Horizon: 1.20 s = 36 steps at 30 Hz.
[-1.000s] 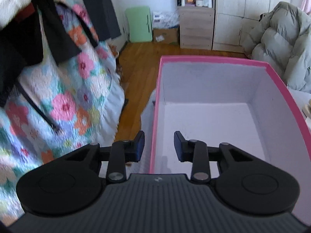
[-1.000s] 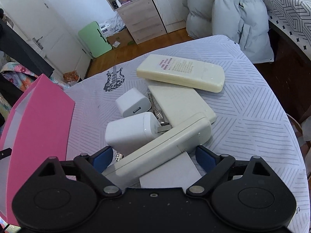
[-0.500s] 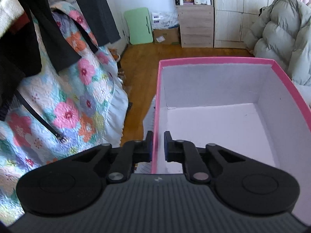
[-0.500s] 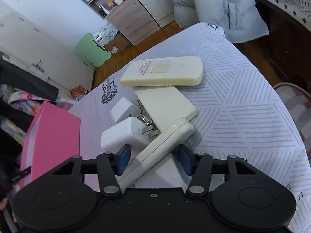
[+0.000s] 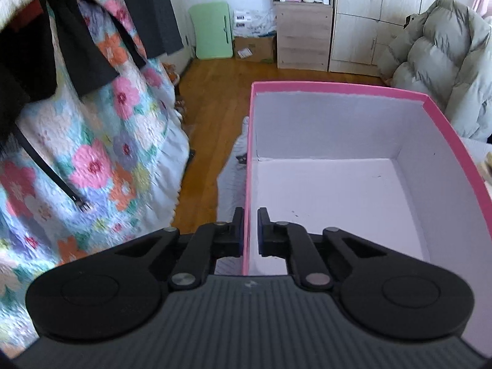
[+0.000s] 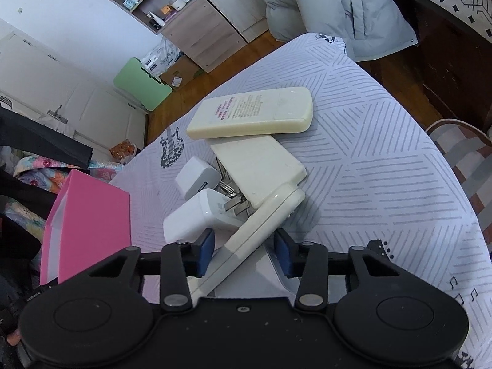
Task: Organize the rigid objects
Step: 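Close the right tool on the long white remote and lift it, then carry the remote into the pink box and open the right tool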
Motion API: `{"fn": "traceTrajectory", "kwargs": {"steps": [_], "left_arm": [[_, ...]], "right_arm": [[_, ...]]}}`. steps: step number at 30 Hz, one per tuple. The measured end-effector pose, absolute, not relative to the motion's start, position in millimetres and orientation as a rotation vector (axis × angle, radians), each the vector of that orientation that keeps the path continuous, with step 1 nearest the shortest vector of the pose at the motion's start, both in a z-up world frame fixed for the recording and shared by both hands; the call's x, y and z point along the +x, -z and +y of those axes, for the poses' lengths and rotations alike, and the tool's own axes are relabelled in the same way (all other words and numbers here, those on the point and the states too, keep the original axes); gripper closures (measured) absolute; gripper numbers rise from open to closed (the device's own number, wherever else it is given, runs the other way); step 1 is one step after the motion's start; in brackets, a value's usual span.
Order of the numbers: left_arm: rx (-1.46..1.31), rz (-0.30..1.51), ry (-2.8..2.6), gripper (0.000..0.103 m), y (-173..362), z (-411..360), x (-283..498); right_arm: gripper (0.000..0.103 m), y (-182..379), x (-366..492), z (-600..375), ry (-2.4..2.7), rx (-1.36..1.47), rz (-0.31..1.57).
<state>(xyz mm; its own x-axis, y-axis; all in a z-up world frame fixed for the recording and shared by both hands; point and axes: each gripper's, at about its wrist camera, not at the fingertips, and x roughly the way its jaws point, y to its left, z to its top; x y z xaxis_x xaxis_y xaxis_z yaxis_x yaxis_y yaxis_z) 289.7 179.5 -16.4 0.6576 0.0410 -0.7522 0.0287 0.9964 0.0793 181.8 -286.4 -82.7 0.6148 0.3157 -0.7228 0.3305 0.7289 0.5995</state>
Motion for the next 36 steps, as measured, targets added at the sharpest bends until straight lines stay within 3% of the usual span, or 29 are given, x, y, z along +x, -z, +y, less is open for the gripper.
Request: {"fn": "traceTrajectory", "kwargs": {"steps": [2,11,20,28,36], "left_arm": [[0.094,0.851,-0.01,0.096,16,178,289],[0.083,0.824,-0.006,0.1,13,179,284],[0.04,0.81,-0.004,0.101,12,176,279],[0.038,0.796,0.013,0.101,11,167,276],[0.058,0.774,0.018,0.101,12,156,272]], "right_arm": [[0.067,80,178,-287,0.011,0.788,0.913],[0.081,57,172,-277,-0.07,0.754,0.759],[0.082,9,175,-247,-0.175,0.577,0.58],[0.082,-42,183,-230,-0.362,0.615,0.492],[0.082,-25,255,-154,-0.65,0.631,0.747]]}}
